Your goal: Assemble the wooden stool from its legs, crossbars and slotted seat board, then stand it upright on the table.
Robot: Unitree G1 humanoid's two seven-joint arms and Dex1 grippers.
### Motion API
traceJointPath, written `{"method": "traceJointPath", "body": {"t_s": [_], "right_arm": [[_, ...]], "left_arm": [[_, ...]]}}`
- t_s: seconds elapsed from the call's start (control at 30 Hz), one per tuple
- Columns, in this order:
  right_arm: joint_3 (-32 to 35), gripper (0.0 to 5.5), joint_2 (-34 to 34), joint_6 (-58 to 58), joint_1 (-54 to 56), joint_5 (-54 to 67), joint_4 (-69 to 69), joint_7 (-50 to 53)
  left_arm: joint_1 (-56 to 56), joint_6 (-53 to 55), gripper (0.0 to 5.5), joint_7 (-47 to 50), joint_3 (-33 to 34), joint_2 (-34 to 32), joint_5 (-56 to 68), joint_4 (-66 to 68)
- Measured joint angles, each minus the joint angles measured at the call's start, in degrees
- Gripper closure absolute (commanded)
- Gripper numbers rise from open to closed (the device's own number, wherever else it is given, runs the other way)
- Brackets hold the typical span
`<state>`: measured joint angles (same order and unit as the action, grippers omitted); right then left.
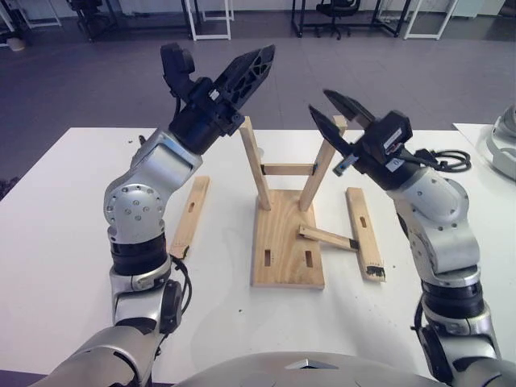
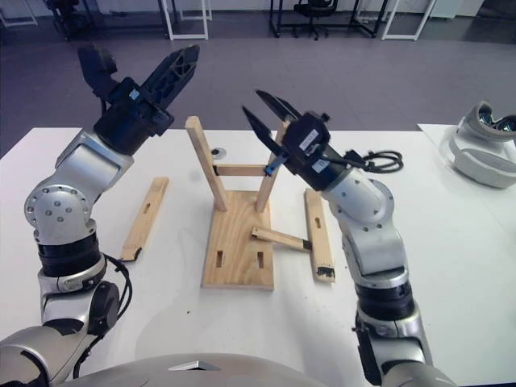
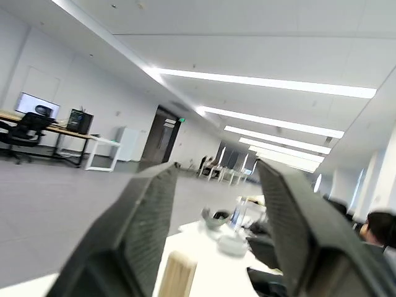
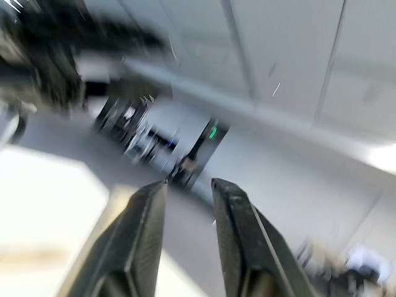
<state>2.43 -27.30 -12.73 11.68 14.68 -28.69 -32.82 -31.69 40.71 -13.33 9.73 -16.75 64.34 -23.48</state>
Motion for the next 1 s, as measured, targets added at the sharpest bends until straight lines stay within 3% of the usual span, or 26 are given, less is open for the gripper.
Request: {"method": "traceJointPath", "body": {"t_s": [0.13,0.2,0.37,0.5,0.63,0.97,1.0], "right_arm": [[1.71,4.2,-8.8,-4.27,-12.39,7.58,7.59,-15.93],[-0.89,4.2,-12.78,-2.93,-12.18,6.39,16.22,-23.72],[-6.28,4.2,-13.2,3.78,-3.81,1.94,35.54,-32.32],[-8.45,3.8,-11.89,6.79,-0.86,0.85,41.68,-35.67],[-9.45,3.01,-10.39,6.92,0.59,0.94,43.54,-37.99],[-14.02,3.01,-6.18,13.61,5.79,-6.43,54.17,-36.18],[-14.01,3.2,-5.59,14.25,6.75,-7.02,55.52,-35.47]], "left_arm": [[11.79,0.85,2.94,-3.96,-2.34,-6.1,-6.09,-4.49],[14.73,0.56,2.94,-5.28,-2.4,-7.47,-8.06,-4.73],[15.89,0.15,2.94,-6.63,-2.41,-7.25,-8.5,-4.75],[17.39,0.18,2.92,-8.23,-2.77,-7.23,-8.43,-4.75],[17.78,0.19,2.92,-8.35,-2.87,-7.12,-8.52,-4.76],[18.2,0.25,2.92,-7.99,-3.85,-5.57,-8.77,-4.52],[18.19,0.32,2.92,-7.71,-3.92,-5.15,-8.7,-4.53]]}}
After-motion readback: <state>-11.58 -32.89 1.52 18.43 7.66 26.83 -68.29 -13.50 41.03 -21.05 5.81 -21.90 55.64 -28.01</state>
